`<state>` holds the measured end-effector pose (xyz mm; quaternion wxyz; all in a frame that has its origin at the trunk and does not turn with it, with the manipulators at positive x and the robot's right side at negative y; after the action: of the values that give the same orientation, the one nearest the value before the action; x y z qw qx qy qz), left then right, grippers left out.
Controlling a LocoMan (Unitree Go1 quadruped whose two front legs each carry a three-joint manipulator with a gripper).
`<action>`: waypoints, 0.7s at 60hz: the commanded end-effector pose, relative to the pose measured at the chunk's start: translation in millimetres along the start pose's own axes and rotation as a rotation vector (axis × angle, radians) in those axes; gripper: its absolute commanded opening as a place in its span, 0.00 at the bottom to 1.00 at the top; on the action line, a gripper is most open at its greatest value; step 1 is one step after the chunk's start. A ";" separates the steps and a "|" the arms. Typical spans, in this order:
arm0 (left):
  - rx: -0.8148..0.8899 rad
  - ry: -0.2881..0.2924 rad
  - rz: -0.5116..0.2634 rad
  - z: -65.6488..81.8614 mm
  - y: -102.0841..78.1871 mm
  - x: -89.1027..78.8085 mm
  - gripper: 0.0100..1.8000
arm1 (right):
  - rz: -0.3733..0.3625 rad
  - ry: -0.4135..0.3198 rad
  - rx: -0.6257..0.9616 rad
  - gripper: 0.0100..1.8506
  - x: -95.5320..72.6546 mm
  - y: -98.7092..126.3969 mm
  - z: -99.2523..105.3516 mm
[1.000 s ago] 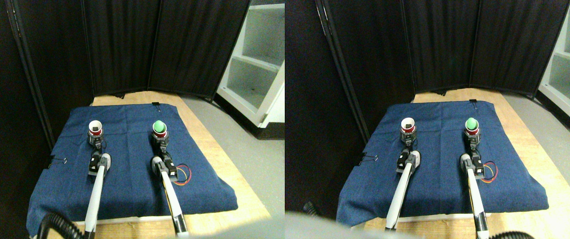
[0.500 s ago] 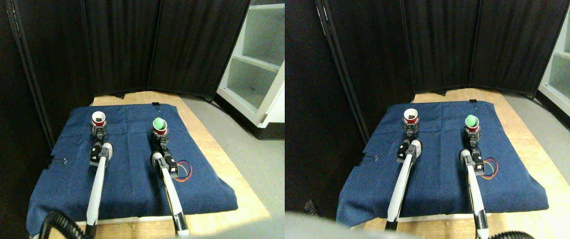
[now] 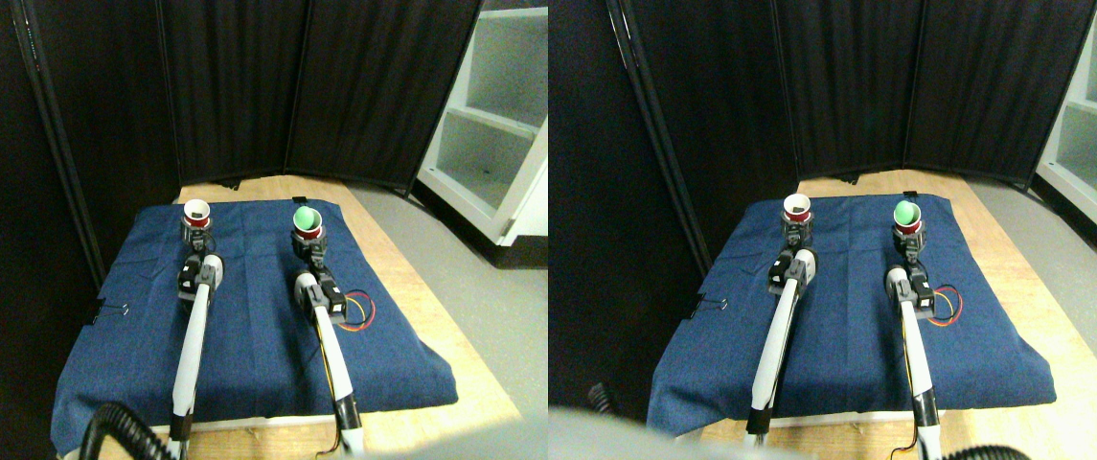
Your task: Pour (bimanual)
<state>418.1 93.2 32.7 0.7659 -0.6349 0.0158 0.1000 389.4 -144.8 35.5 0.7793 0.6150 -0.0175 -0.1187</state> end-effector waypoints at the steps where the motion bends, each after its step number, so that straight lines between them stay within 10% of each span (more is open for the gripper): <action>1: -0.007 0.020 -0.044 -2.4 -14.7 -1.9 0.18 | 0.053 0.010 0.001 0.17 -1.1 19.8 -2.4; 42: 0.003 0.077 -0.065 -10.6 -55.8 -11.4 0.18 | 0.113 0.092 -0.007 0.17 -6.5 79.9 -13.7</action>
<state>416.4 75.9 77.0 0.7703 -0.6334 0.0370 0.0638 398.7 -118.3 96.9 0.7891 0.6109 -0.0007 -0.0640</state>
